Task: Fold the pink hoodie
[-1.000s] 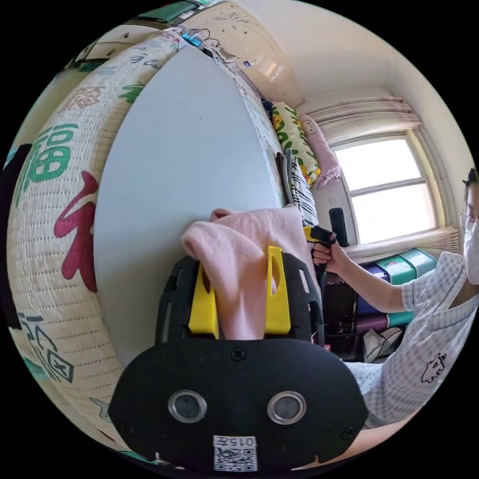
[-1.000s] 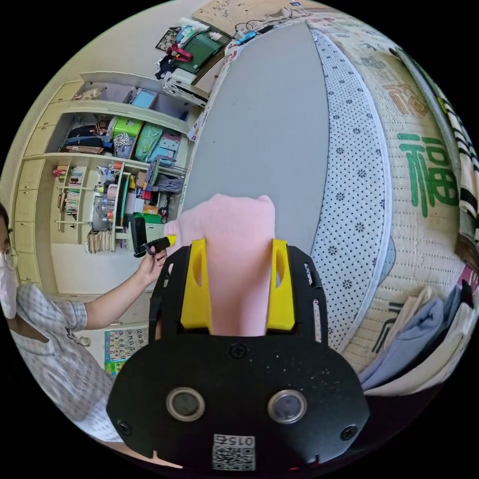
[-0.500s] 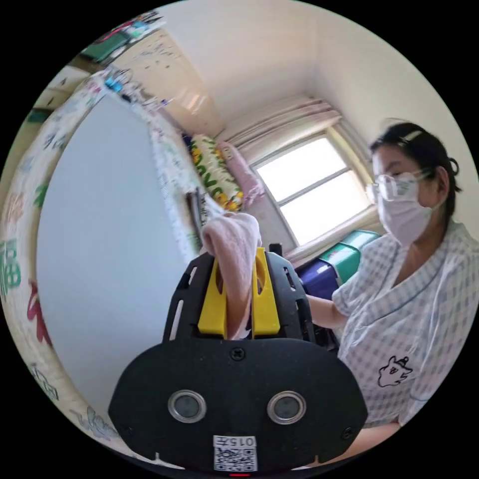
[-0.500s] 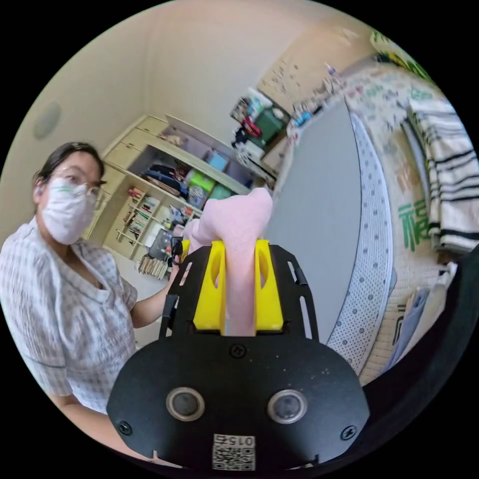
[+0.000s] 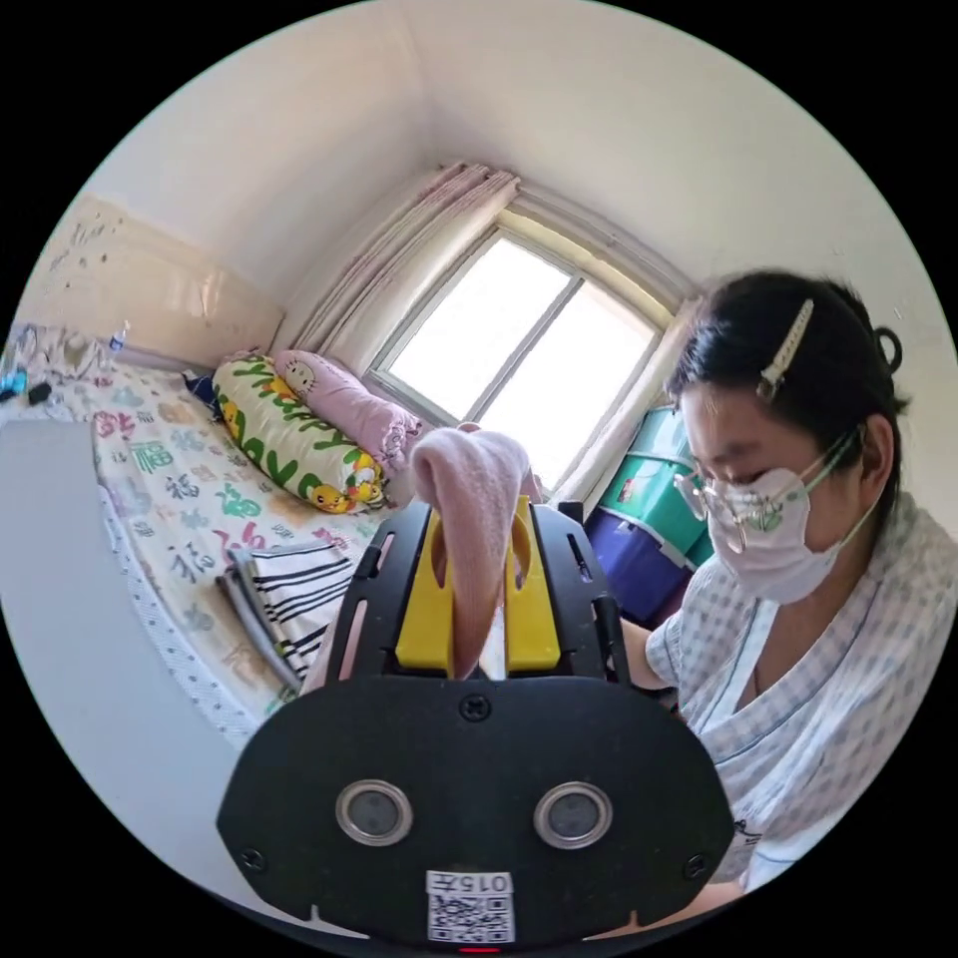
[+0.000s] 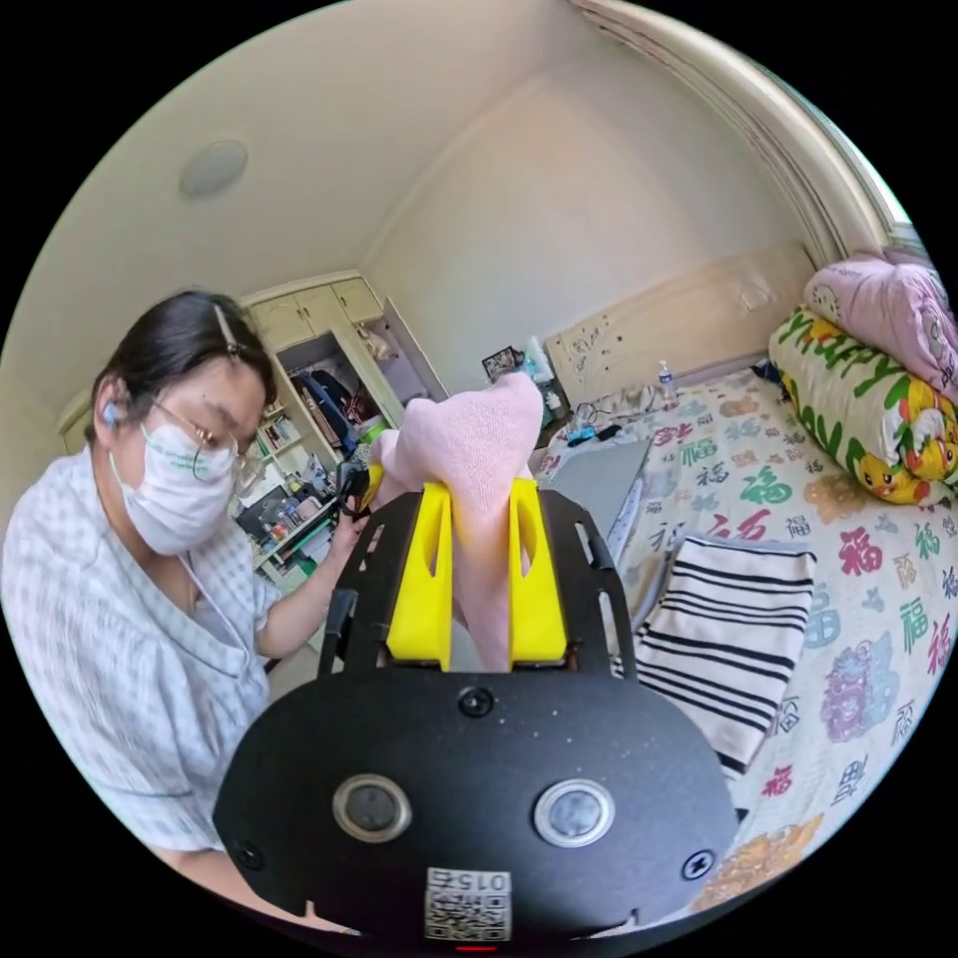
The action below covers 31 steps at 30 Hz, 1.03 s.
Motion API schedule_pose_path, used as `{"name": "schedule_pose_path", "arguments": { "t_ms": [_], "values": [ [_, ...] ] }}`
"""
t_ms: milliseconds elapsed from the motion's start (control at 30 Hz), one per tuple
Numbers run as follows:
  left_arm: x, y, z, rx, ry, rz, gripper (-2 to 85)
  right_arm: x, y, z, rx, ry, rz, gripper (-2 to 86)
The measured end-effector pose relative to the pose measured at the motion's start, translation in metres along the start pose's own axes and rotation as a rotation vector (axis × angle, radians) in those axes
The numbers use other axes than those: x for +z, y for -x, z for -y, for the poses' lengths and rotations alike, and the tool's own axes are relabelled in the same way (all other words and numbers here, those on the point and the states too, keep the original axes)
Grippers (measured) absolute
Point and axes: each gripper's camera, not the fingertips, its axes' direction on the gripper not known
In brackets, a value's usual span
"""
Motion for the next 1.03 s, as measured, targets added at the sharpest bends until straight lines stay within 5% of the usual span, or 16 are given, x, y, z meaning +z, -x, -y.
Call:
{"name": "schedule_pose_path", "arguments": {
  "t_ms": [200, 367, 433, 533, 633, 733, 867, 1033],
  "values": [
    [0.116, 0.095, 0.029, -0.255, 0.05, -0.003, 7.3, 0.008, -0.121, 0.007, 0.13, 0.193, -0.097, 9.1],
    [0.23, 0.282, 0.028, -0.498, 0.329, 0.382, 7.5, 0.117, -0.315, -0.059, 0.393, 0.378, -0.605, 9.3],
    [0.247, 0.312, 0.023, -0.534, 0.407, 0.504, 7.1, 0.119, -0.33, -0.081, 0.413, 0.328, -0.655, 7.0],
    [0.234, 0.3, 0.019, -0.517, 0.225, 0.345, 7.1, 0.093, -0.302, -0.127, 0.248, 0.249, -0.515, 6.7],
    [0.215, 0.259, -0.006, -0.446, 0.262, 0.252, 10.2, 0.048, -0.274, -0.198, 0.197, 0.243, -0.349, 11.4],
    [0.204, 0.213, -0.056, -0.442, 0.433, 0.273, 16.7, 0.014, -0.265, -0.282, 0.292, 0.278, -0.132, 19.9],
    [0.214, 0.169, -0.135, -0.575, 0.586, 0.259, 32.9, 0.008, -0.272, -0.386, 0.451, 0.288, -0.141, 27.5],
    [0.229, 0.158, -0.156, -0.597, 0.521, 0.295, 38.6, 0.054, -0.322, -0.452, 0.593, 0.436, 0.034, 29.2]
  ]
}}
